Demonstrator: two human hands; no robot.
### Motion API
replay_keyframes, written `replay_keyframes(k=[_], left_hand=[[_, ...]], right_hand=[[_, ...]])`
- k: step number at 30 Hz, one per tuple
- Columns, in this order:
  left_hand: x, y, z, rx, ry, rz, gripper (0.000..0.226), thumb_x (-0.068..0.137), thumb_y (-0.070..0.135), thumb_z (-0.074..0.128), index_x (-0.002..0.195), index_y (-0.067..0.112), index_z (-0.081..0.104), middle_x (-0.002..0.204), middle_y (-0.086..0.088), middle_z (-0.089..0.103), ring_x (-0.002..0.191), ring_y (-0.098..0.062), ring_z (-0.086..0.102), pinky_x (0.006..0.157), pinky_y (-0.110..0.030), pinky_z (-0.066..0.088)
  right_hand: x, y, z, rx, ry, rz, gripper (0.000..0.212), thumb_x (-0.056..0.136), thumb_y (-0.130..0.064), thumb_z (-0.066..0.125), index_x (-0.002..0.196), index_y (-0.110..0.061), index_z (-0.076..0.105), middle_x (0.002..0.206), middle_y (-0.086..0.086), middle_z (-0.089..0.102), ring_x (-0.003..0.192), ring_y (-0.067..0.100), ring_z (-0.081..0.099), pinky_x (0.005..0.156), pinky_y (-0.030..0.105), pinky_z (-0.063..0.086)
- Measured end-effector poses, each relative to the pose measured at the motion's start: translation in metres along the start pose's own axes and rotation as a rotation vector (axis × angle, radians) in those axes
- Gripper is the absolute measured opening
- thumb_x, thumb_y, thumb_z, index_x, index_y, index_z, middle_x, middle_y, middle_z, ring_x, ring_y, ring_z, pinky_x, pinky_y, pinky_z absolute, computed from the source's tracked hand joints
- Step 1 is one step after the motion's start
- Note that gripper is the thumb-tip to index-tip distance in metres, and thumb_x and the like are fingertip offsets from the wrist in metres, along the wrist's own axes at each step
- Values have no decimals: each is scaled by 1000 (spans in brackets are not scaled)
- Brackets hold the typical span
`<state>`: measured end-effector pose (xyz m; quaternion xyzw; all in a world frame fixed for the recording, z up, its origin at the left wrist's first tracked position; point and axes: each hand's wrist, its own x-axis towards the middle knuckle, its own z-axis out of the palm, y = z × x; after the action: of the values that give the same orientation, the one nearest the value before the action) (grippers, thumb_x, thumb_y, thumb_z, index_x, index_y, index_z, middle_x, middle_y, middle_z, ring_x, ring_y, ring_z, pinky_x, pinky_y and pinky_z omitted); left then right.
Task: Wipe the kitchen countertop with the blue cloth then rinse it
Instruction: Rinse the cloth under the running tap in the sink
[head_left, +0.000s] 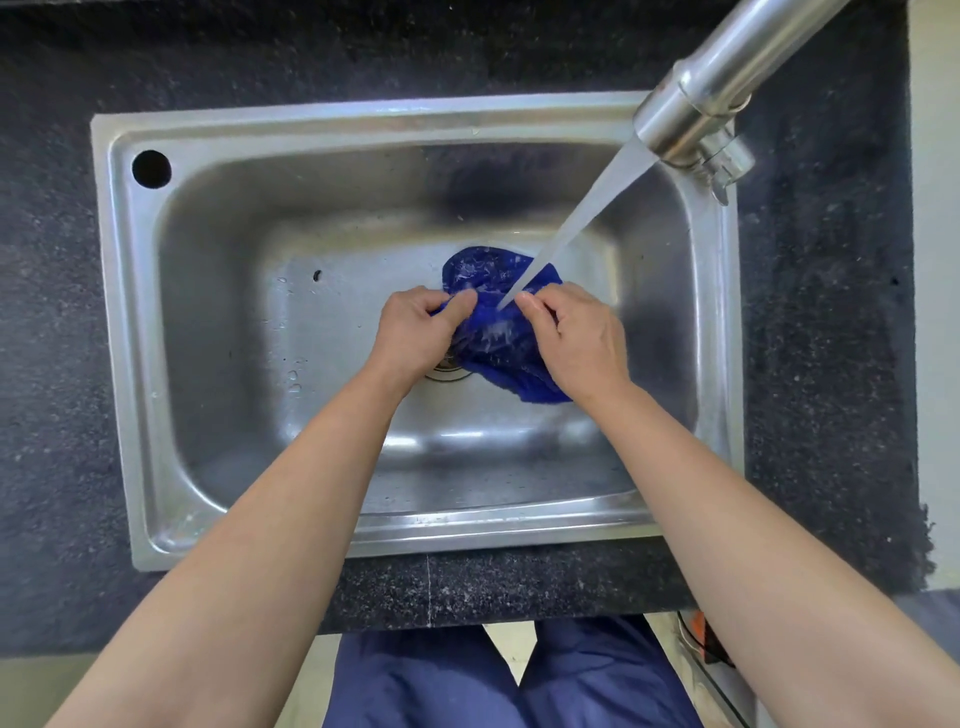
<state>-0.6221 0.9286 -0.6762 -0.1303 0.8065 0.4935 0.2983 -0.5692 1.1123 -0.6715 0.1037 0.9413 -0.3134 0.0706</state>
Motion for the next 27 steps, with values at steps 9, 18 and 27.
replay_keyframes(k=[9,18,27], left_hand=[[-4,-41,-12,701,-160,94,75,91,25,56,156,29,18,162,-8,21,148,-34,15,113,-57,27],[-3,-49,3,709,-188,176,21,93,35,58,106,21,68,88,-8,65,94,-35,61,82,-42,48],[-4,-29,-12,187,-107,147,21,92,16,54,105,6,67,93,-11,71,84,-23,67,81,-41,57]], right_hand=[[-8,8,33,-447,-508,26,86,94,-31,62,159,-18,7,159,15,19,140,37,25,107,49,39],[-22,8,31,116,-616,152,21,100,-32,54,108,-17,66,101,10,66,96,27,60,85,33,44],[-1,0,23,157,-200,288,59,94,-12,53,148,-25,36,143,6,37,110,23,57,98,36,48]])
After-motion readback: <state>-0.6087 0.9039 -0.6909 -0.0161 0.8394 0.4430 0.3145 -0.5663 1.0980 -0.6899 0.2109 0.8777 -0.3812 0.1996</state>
